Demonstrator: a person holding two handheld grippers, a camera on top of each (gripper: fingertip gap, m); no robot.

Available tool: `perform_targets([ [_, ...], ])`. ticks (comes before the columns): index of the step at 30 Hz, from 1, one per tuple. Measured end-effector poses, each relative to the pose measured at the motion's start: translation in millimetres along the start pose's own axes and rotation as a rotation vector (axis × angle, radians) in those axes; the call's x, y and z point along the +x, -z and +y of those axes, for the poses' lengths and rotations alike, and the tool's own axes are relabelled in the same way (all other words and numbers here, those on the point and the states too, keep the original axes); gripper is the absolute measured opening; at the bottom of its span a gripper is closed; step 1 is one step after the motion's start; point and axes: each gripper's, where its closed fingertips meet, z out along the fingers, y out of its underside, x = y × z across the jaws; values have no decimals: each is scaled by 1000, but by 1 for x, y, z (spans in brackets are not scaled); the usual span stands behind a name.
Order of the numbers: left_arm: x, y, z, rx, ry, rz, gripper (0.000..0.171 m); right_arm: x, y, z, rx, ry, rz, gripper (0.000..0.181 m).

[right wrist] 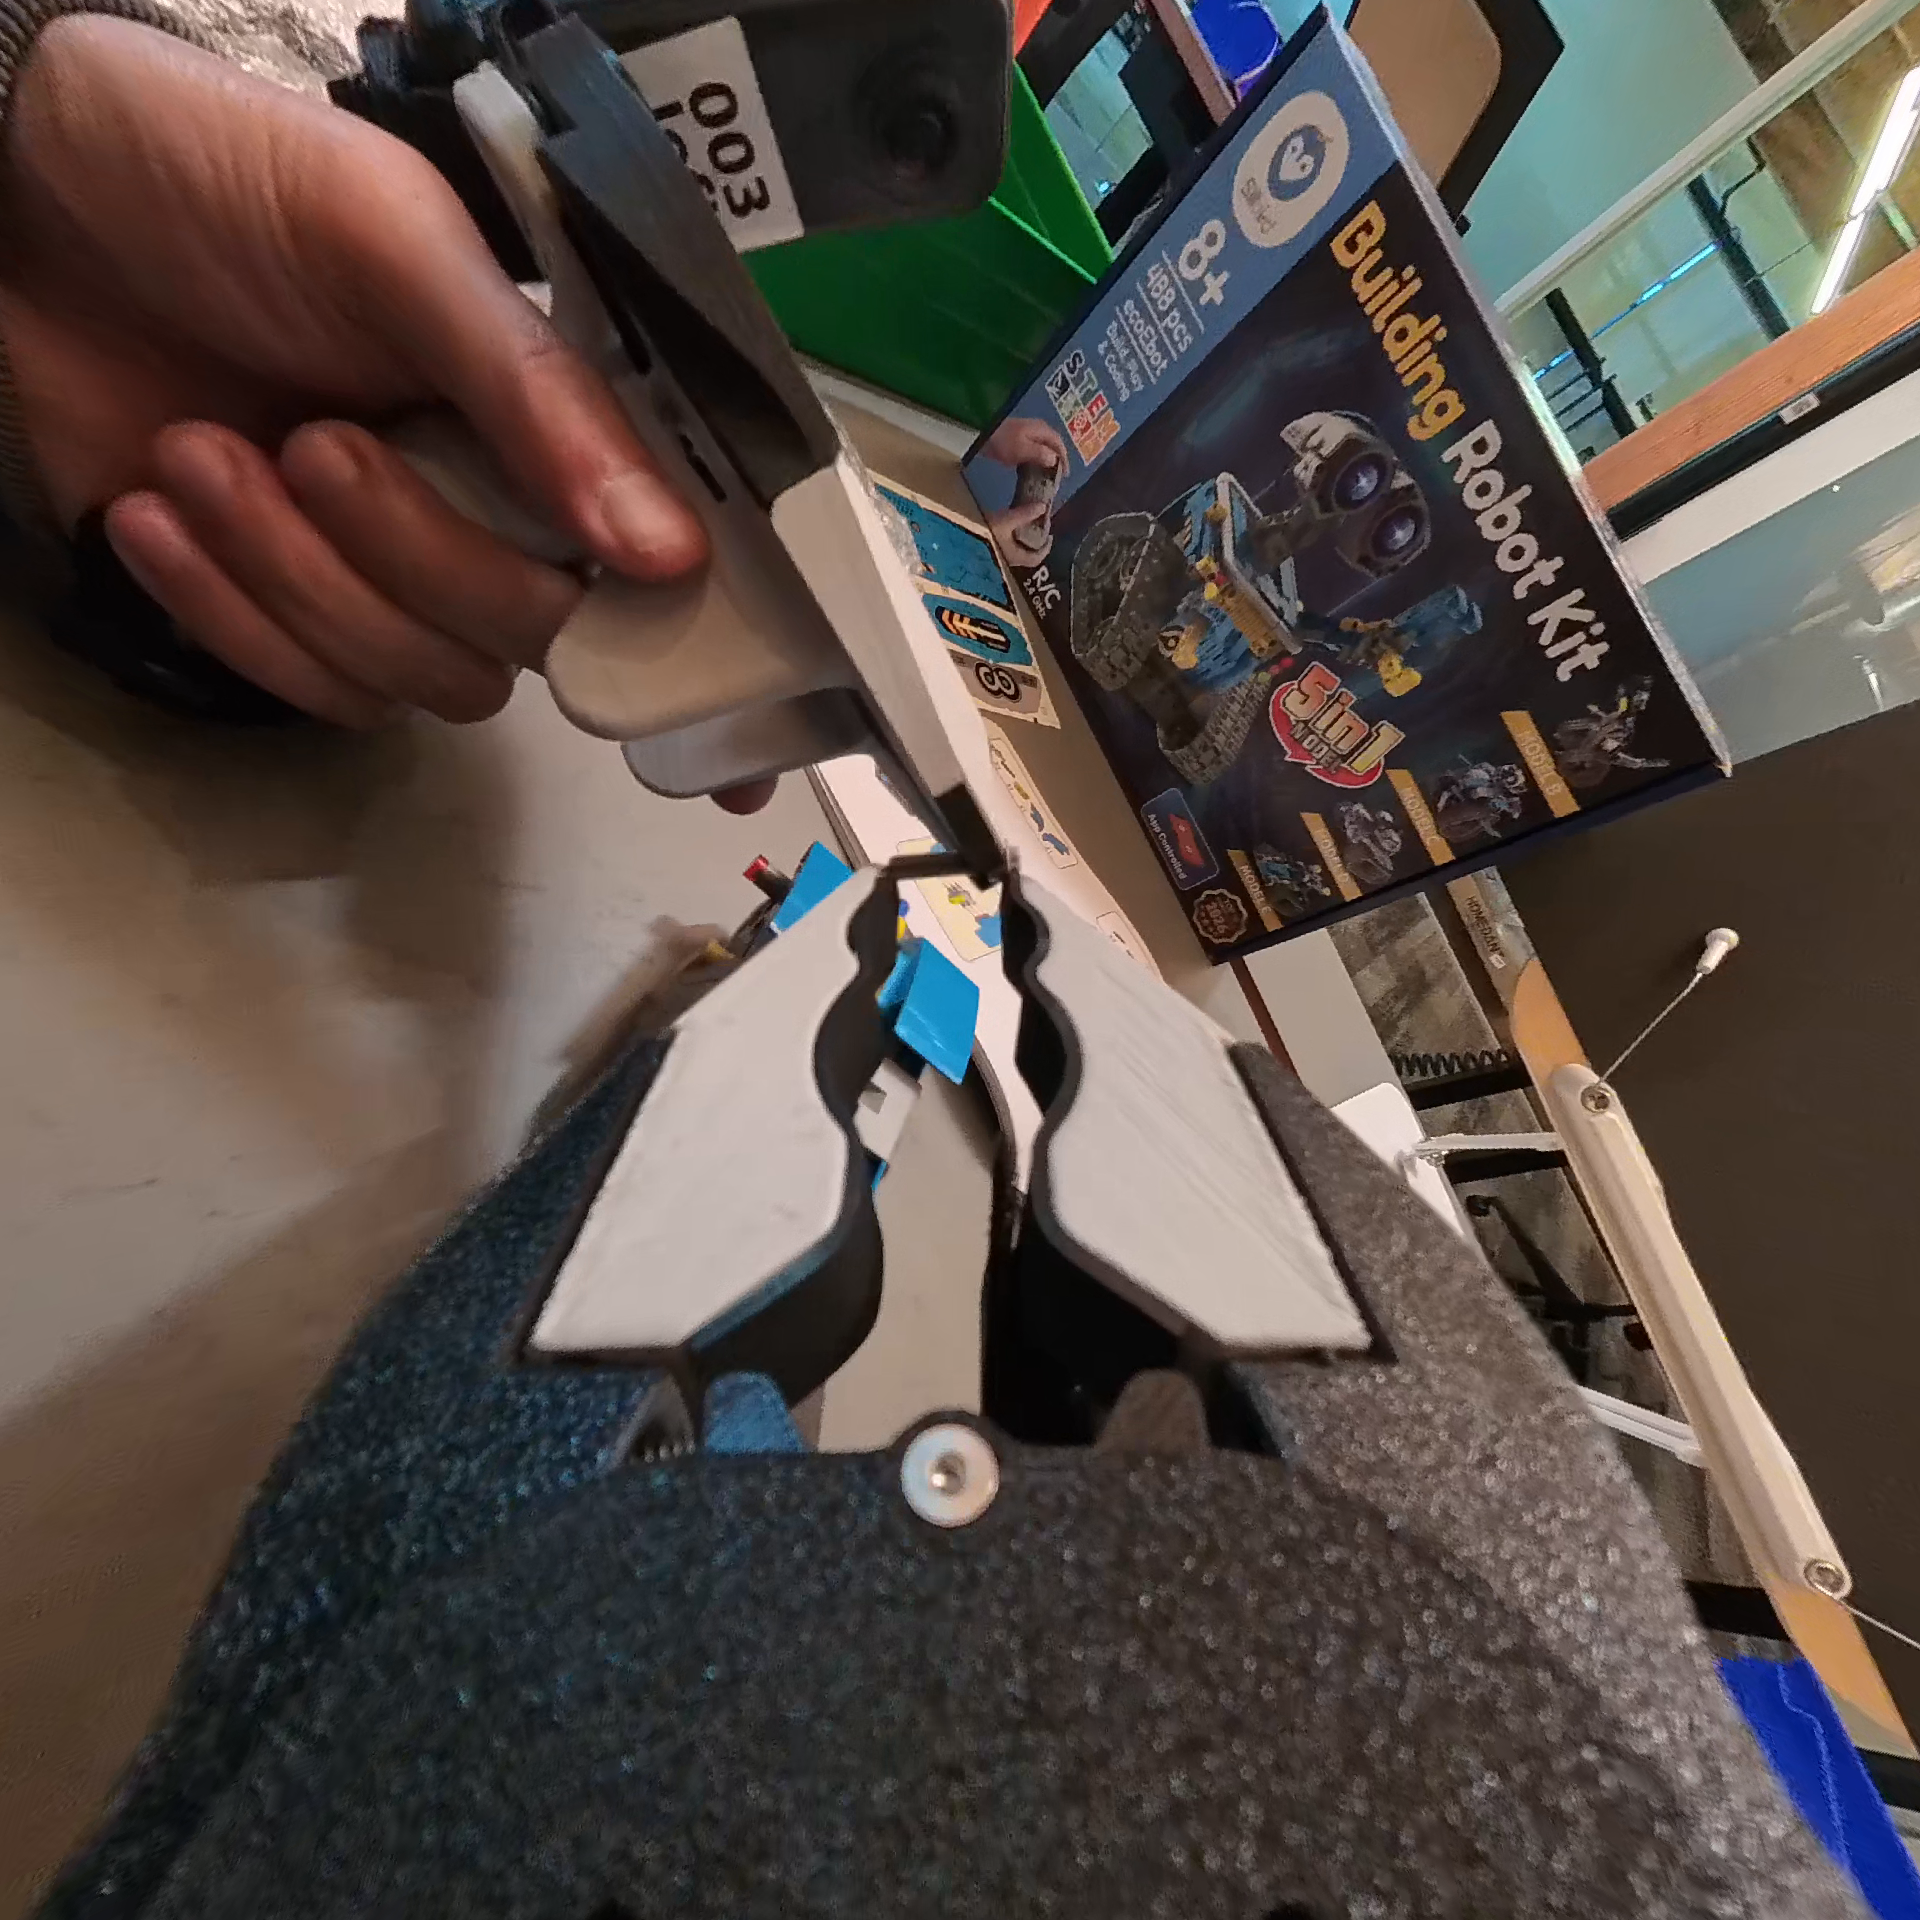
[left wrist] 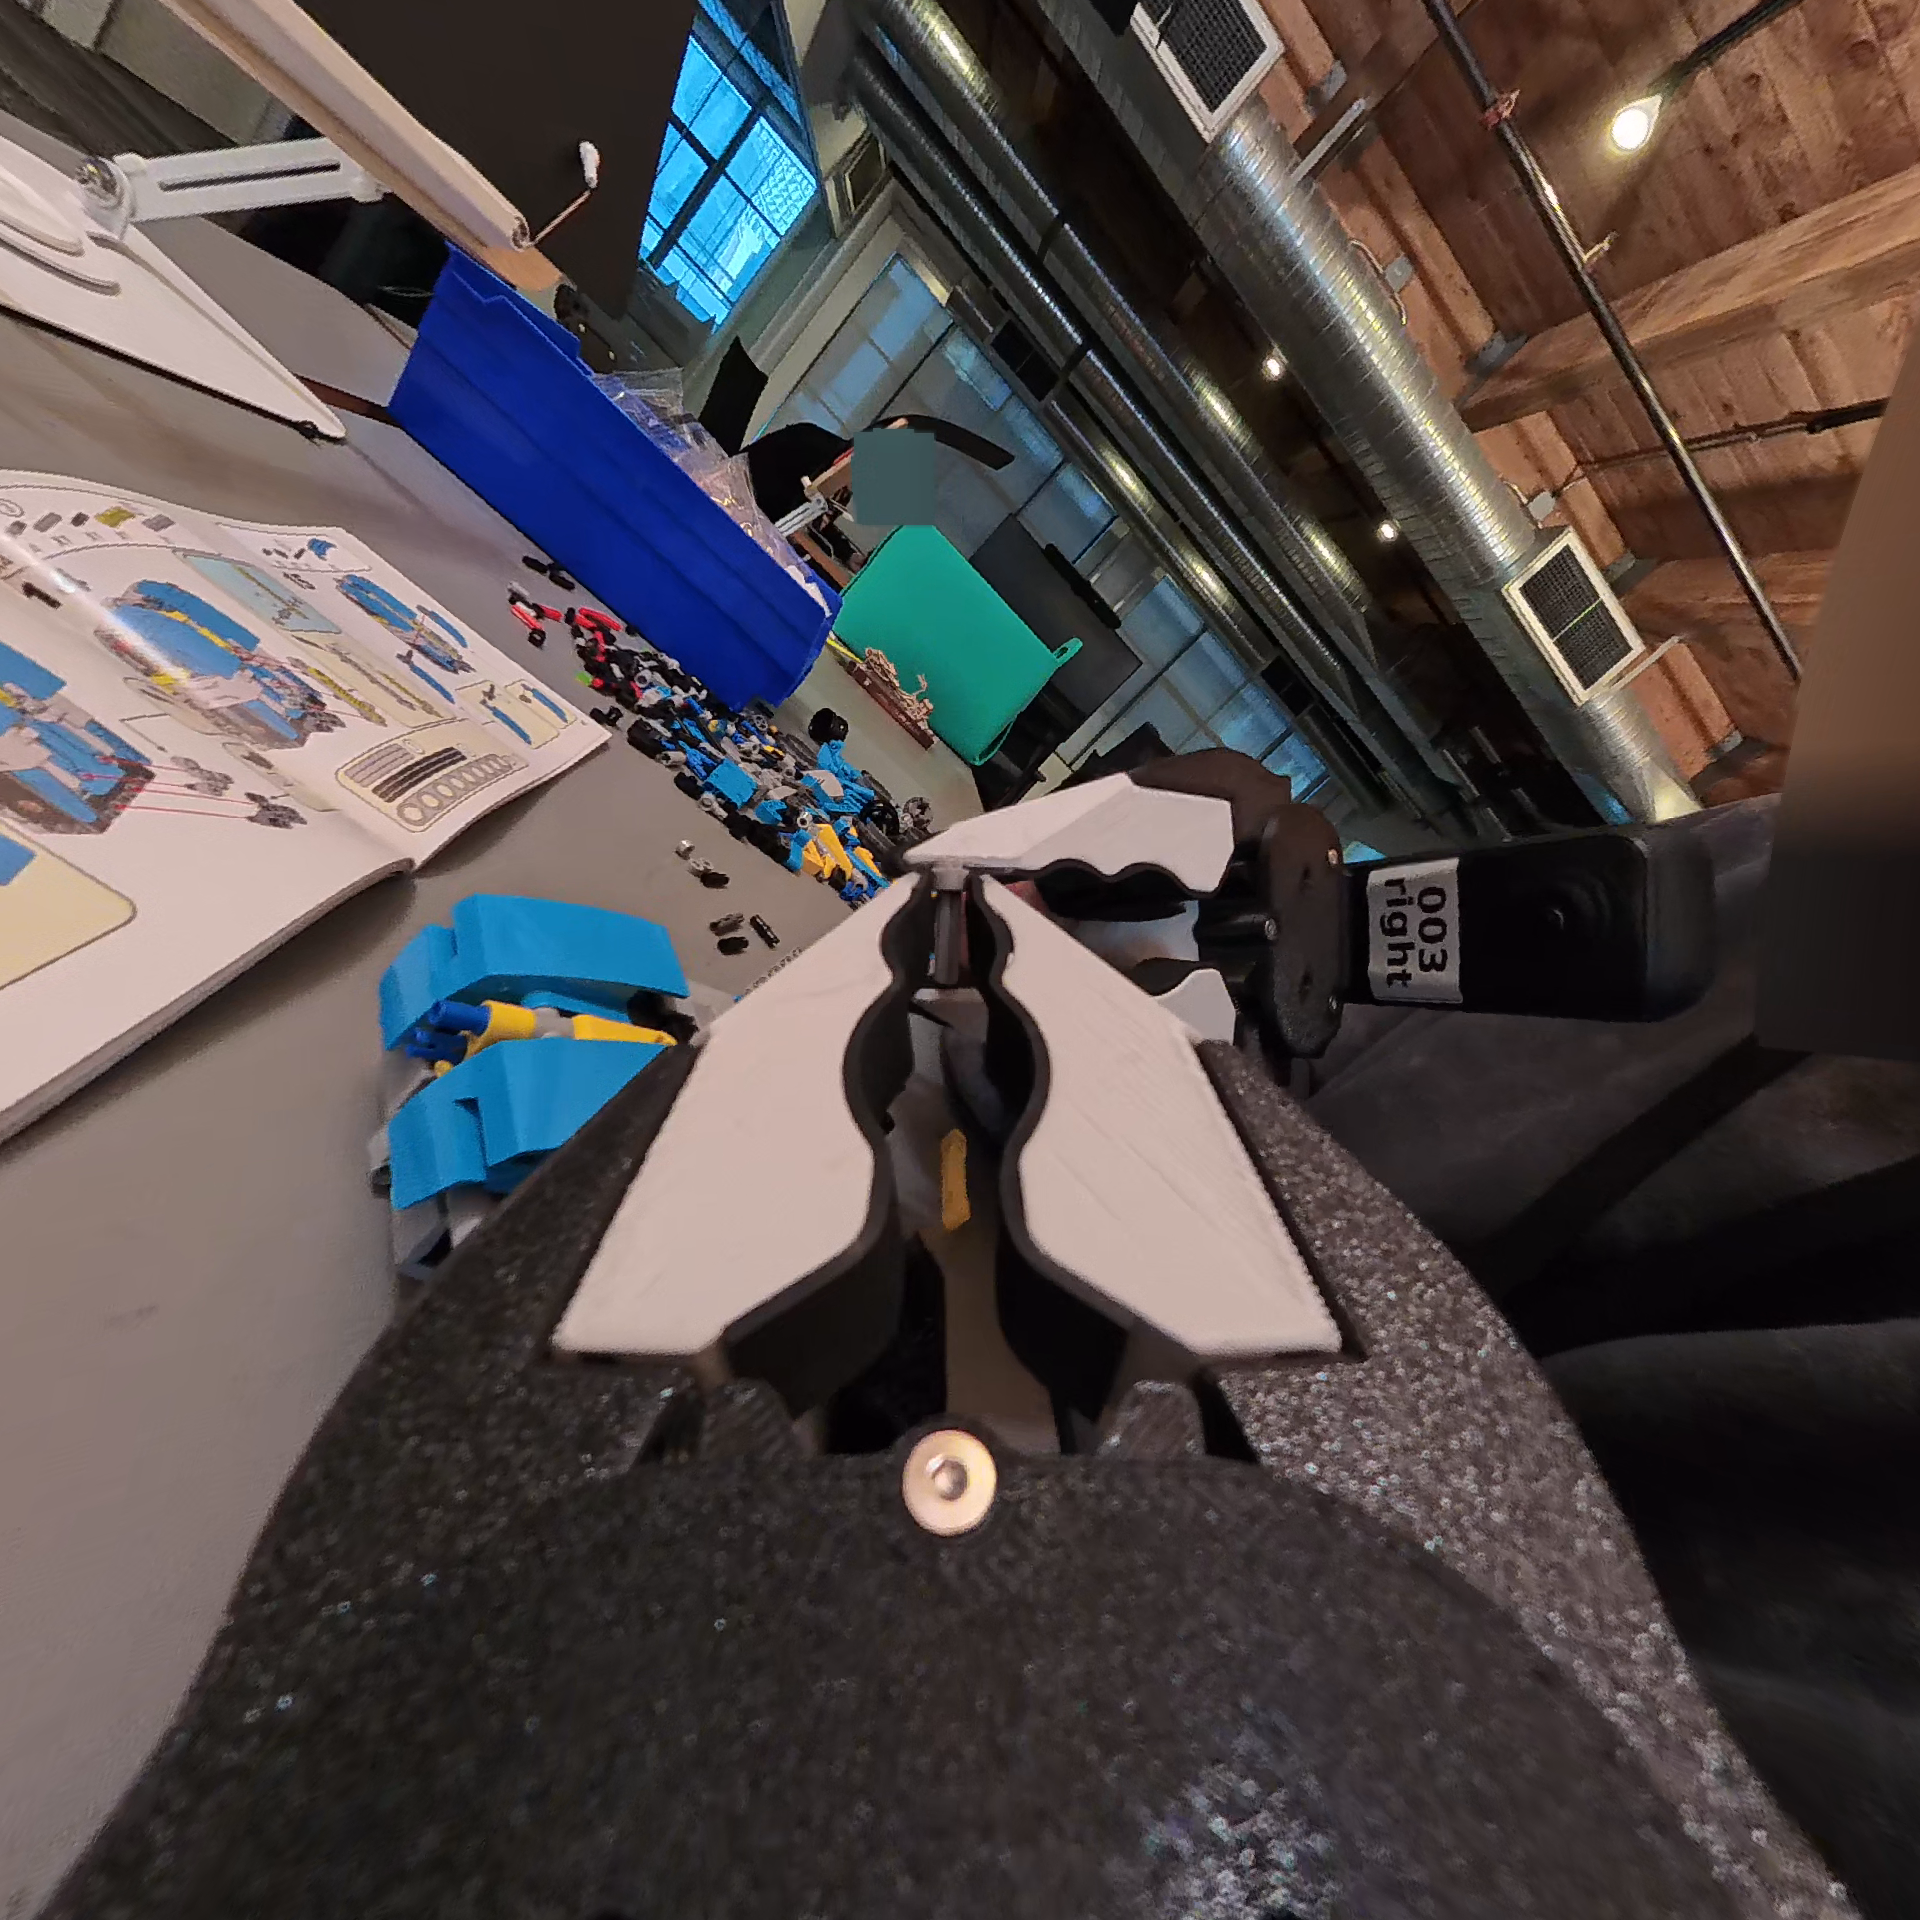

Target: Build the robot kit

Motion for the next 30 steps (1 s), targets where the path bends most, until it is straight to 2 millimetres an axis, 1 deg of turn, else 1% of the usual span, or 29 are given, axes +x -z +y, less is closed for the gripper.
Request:
perform_targets([
  [7,-1,-1,2,-10,-5,-6,6,-1,0,2,-13,44,14,18],
  [28,-5,-1,4,-19,12,-14,5,-2,-1,5,-36,31,2,14],
  [30,-4,-1,4,-18,12,-12,5,-2,-1,5,-34,31,3,16],
])
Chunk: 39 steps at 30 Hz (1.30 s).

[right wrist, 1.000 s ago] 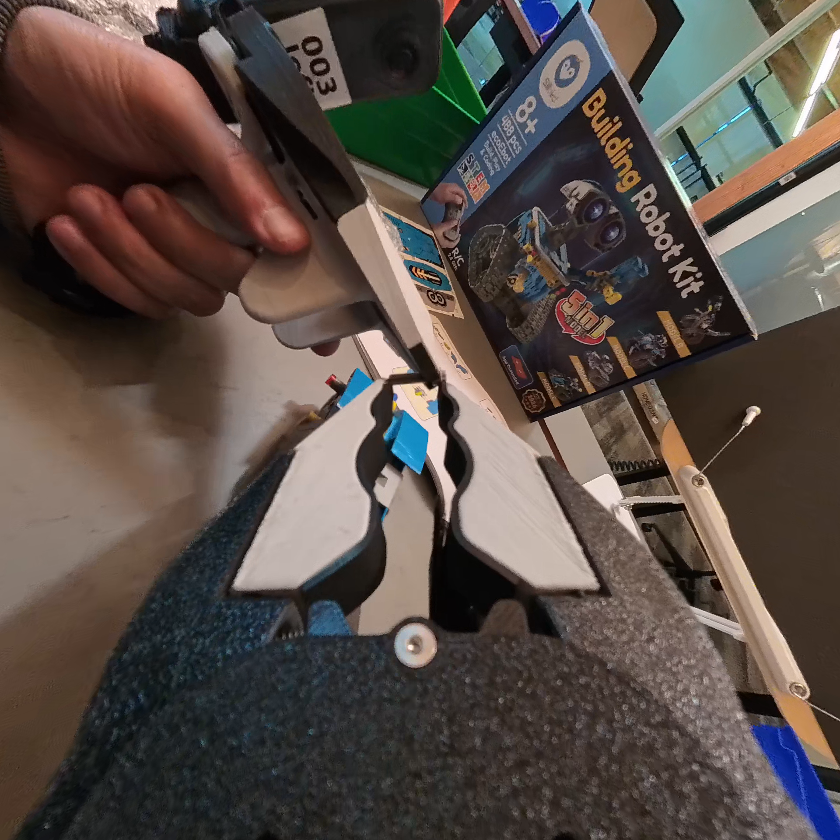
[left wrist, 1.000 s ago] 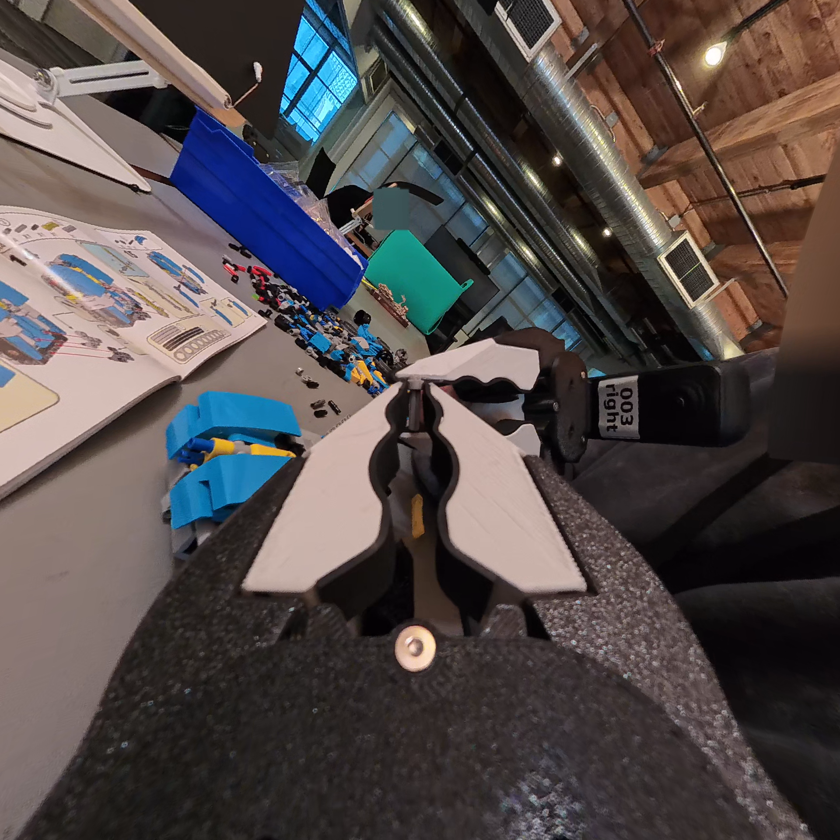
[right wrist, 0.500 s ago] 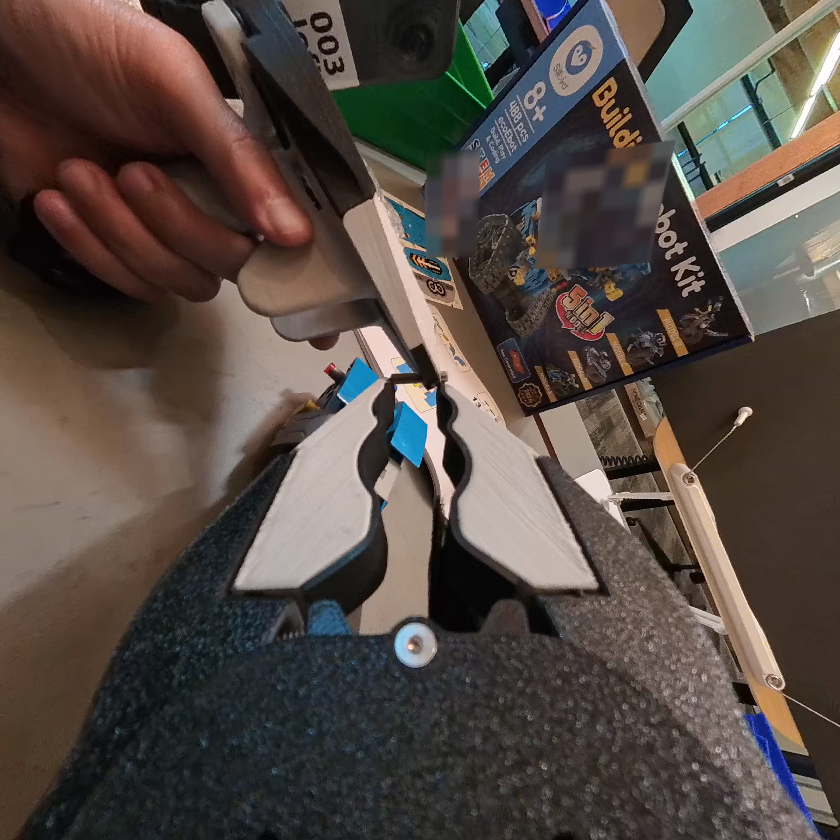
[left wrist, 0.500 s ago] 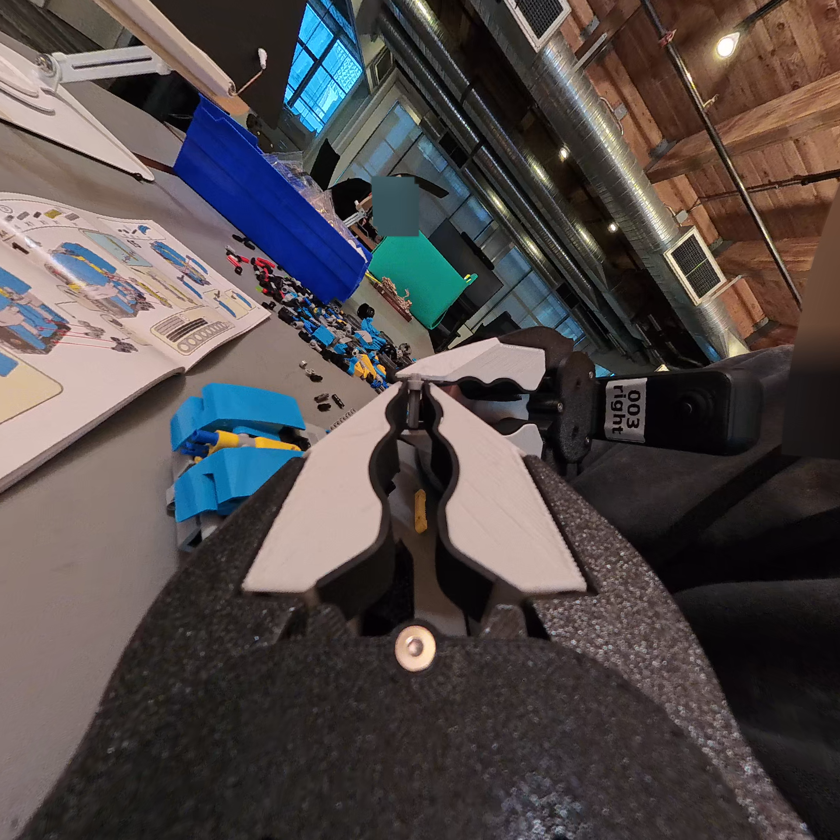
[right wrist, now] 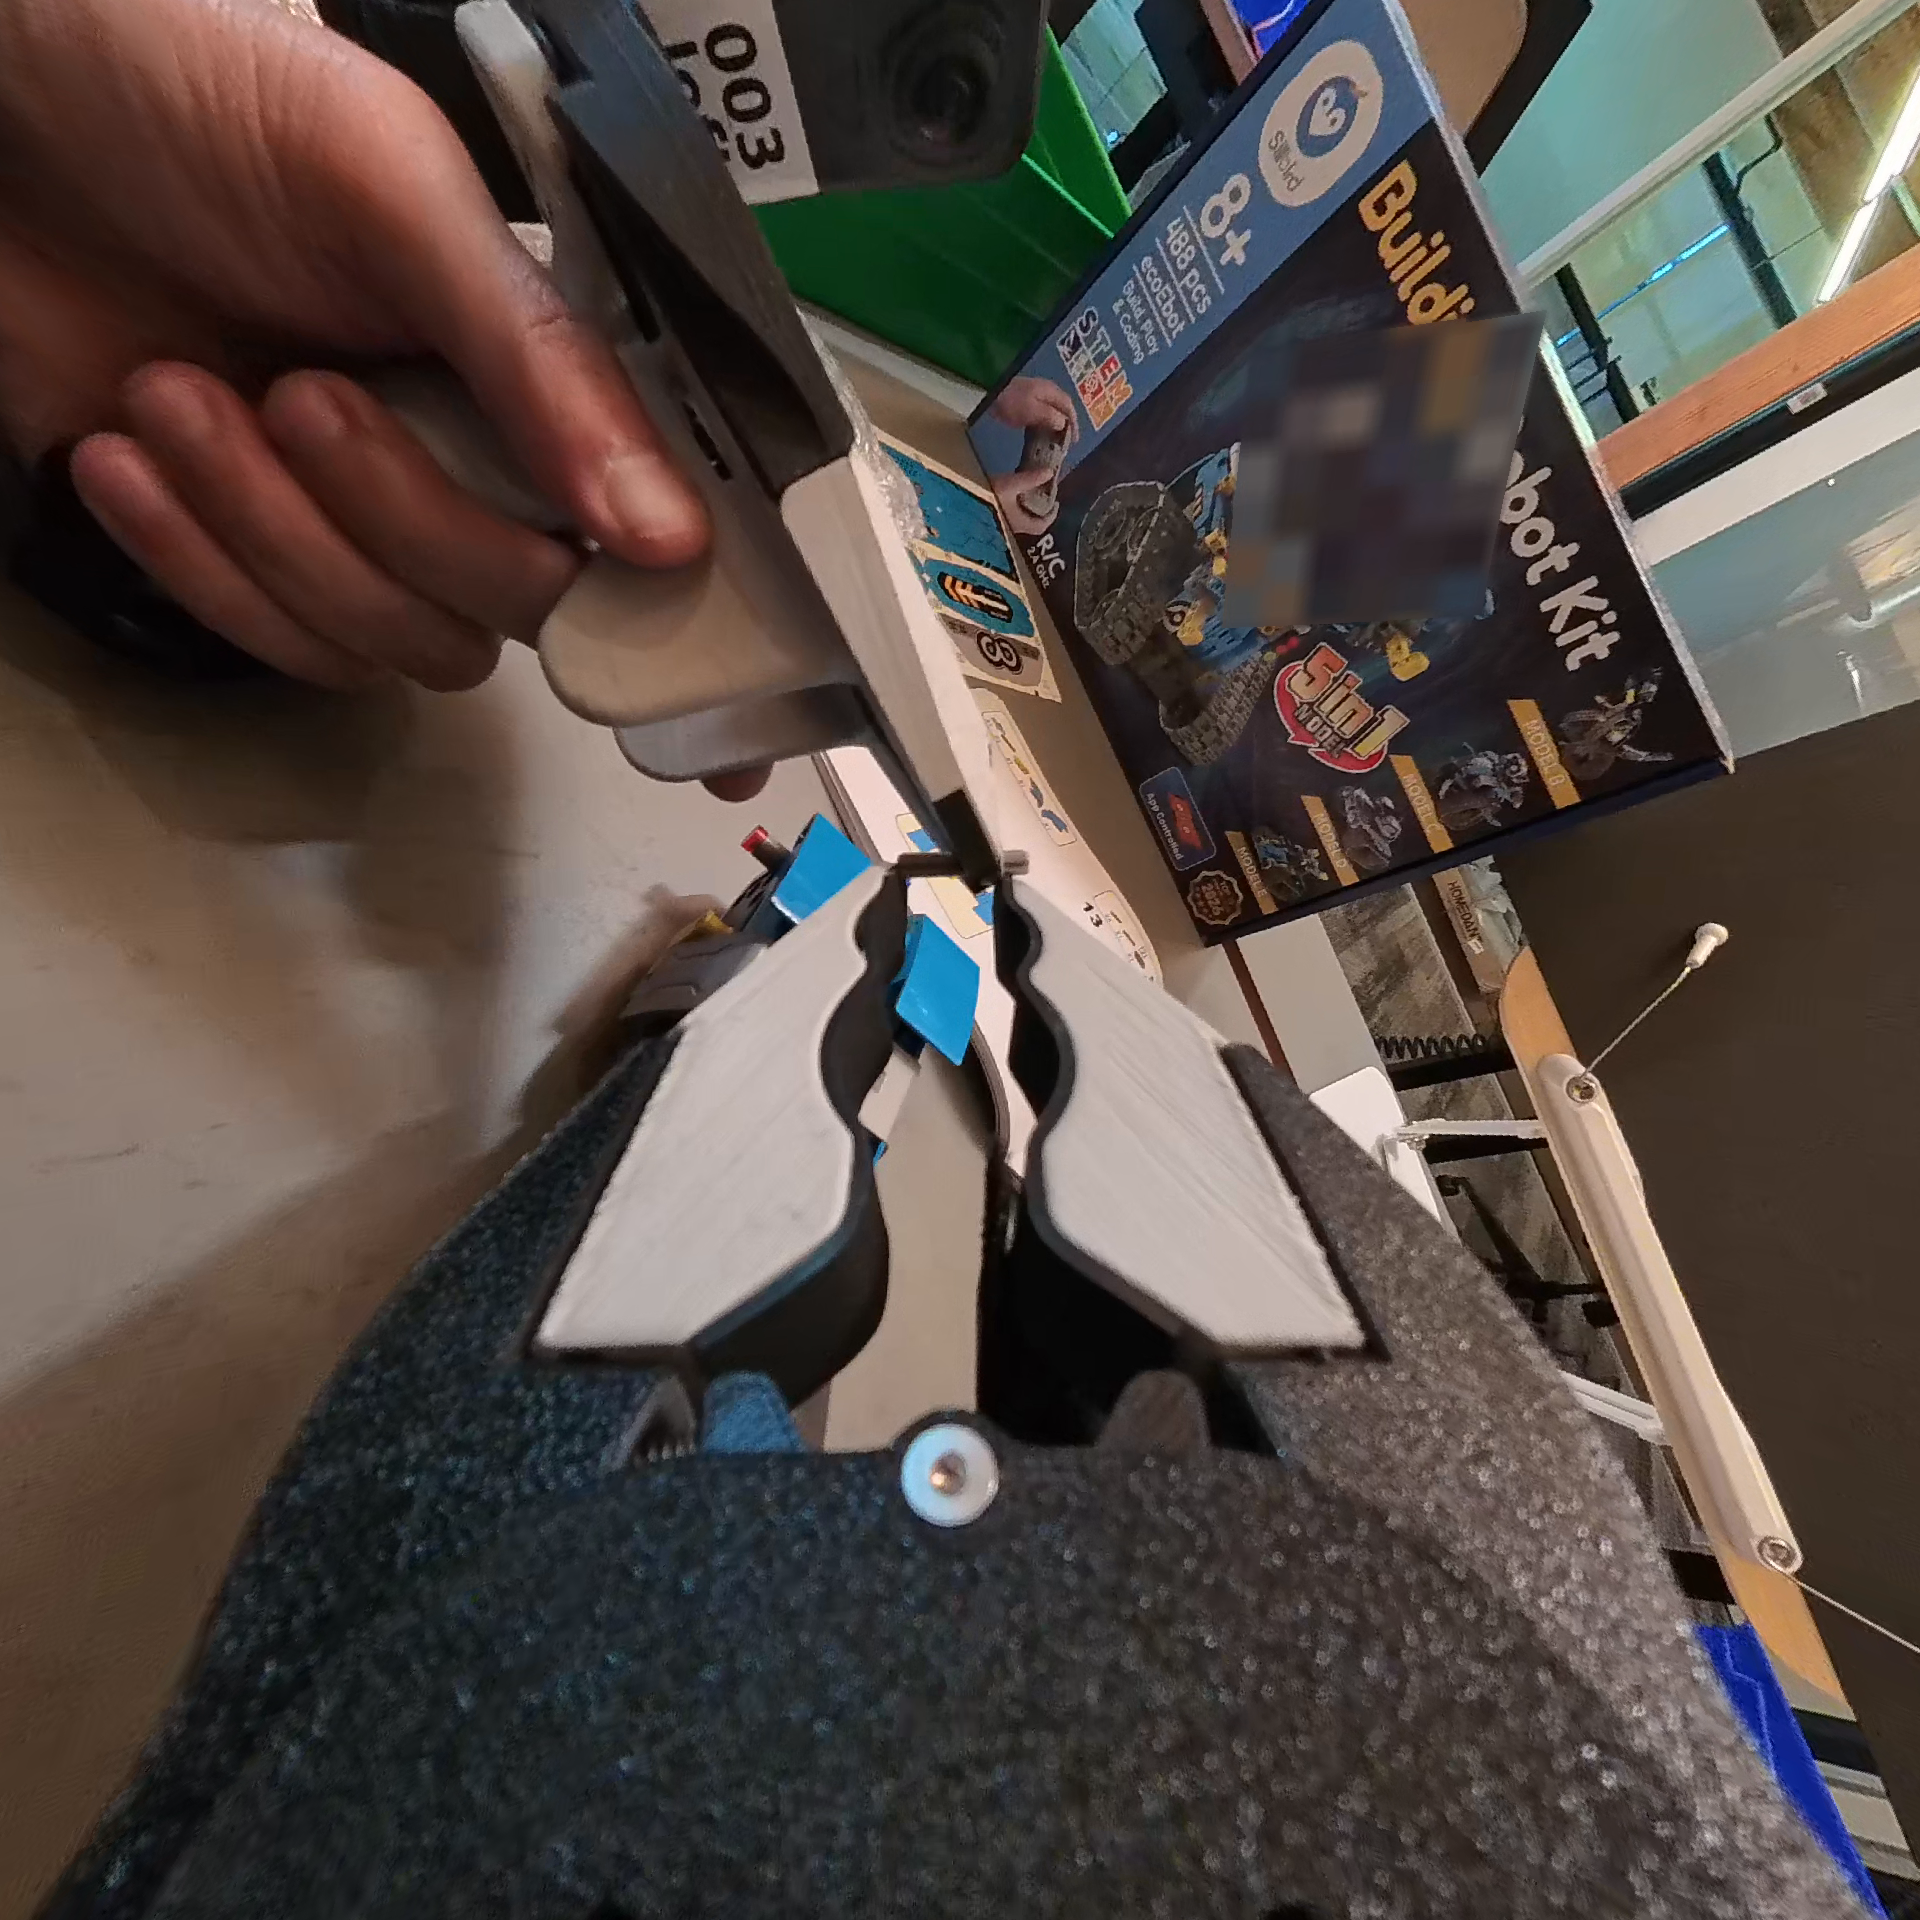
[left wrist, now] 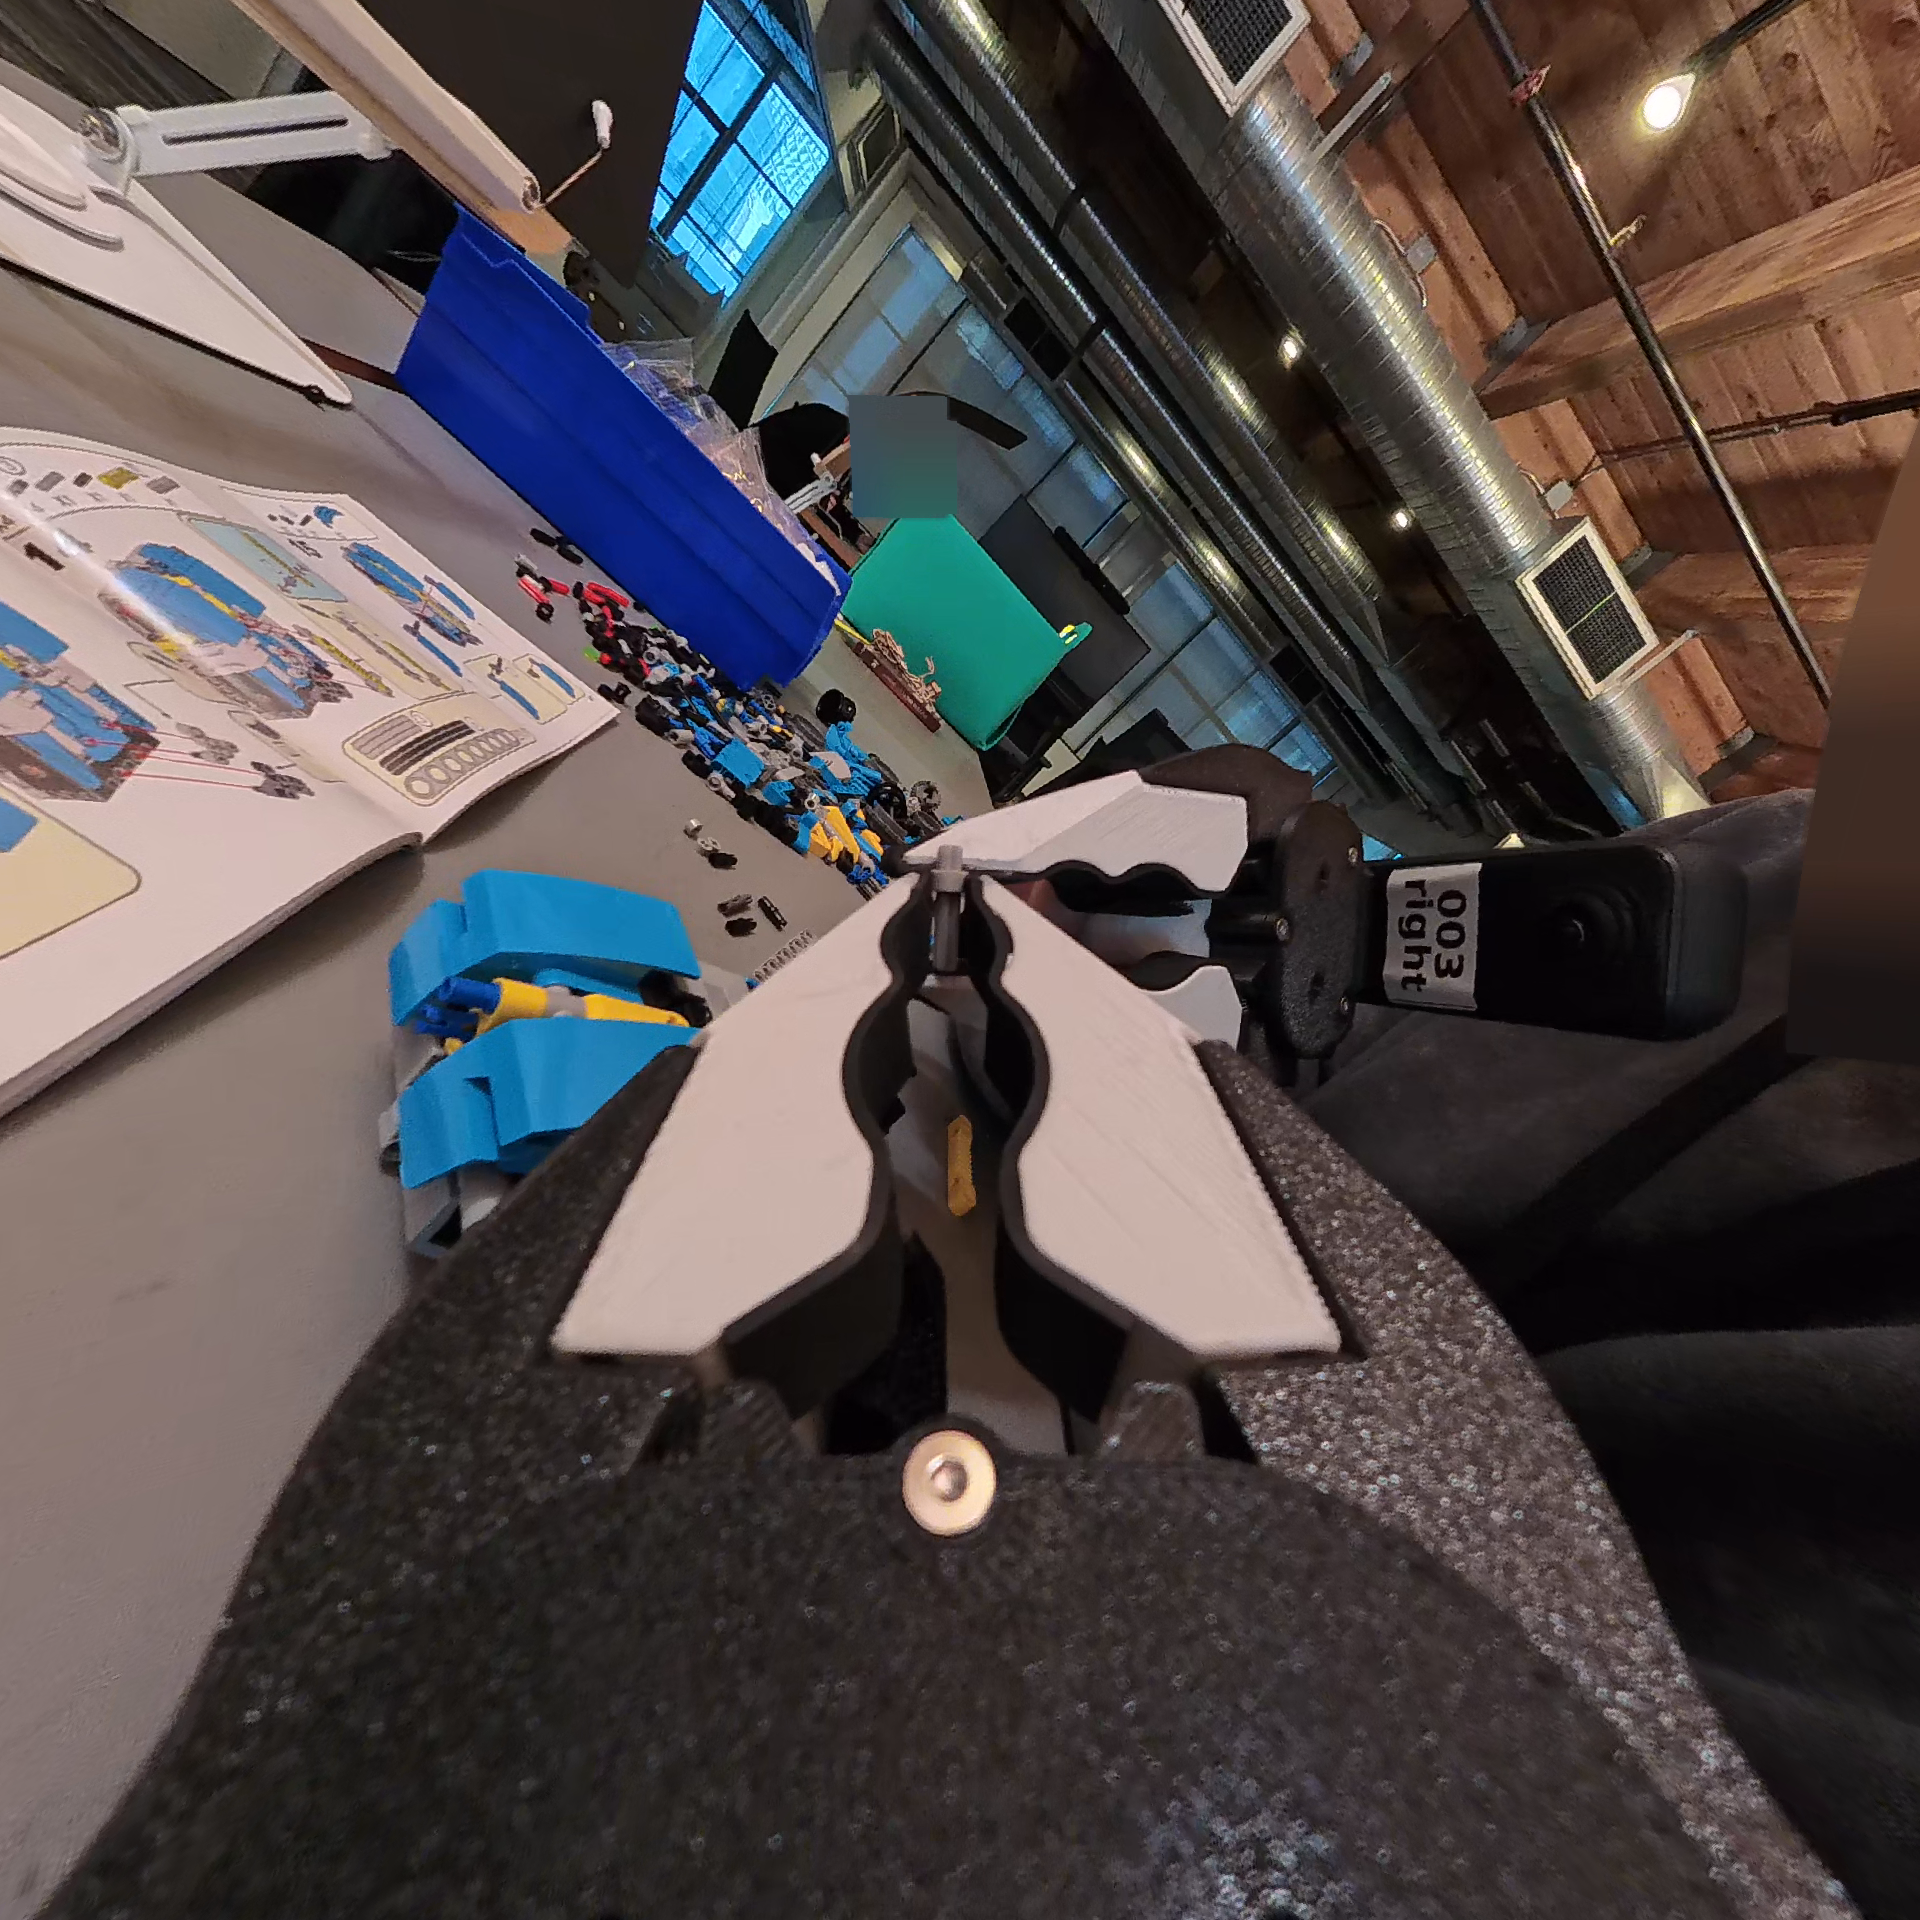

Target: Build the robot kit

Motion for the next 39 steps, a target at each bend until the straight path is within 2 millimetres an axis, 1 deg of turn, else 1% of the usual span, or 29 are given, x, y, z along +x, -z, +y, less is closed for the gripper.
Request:
perform_targets([
  [7,1,0,-1,6,4,4,5,1,0,-1,16,-13,-3,15],
  [10,-2,2,-4,18,35,0,5,1,-5,-1,34,-109,-46,17],
  [12,0,3,-6,30,60,22,5,2,-3,-4,65,-196,-93,18],
  [13,2,3,-8,37,57,29,5,3,-1,-5,83,-251,-119,26],
  [14,4,5,-11,48,46,32,5,5,0,-5,93,-305,-140,43],
  [15,3,7,-15,63,32,25,5,8,0,-3,95,-355,-163,46],
  [16,1,10,-19,76,14,11,5,11,2,0,104,-407,-197,43],
  [17,-2,14,-23,84,-7,-8,5,17,3,6,104,-461,-218,43],
  [19,-9,19,-28,86,-74,-62,6,38,4,32,56,-576,-213,43],
  [22,-21,25,-30,69,-183,-159,6,67,5,89,-66,-777,-197,43],
  [24,-27,27,-30,68,-201,-190,6,78,6,122,-120,-918,-198,42],
  [26,-33,28,-29,63,-189,-199,6,84,6,146,-148,-1038,-183,38],
  [28,-36,29,-28,64,-160,-192,6,86,4,156,-148,-1113,-183,36],
  [31,-35,30,-29,70,-150,-175,6,89,1,161,-147,-1135,-163,34],
  [33,-35,29,-27,56,-147,-166,6,89,0,163,-164,-1097,-140,32],
  [39,-34,28,-26,51,-146,-159,6,83,-3,171,-271,-899,-66,27],
])
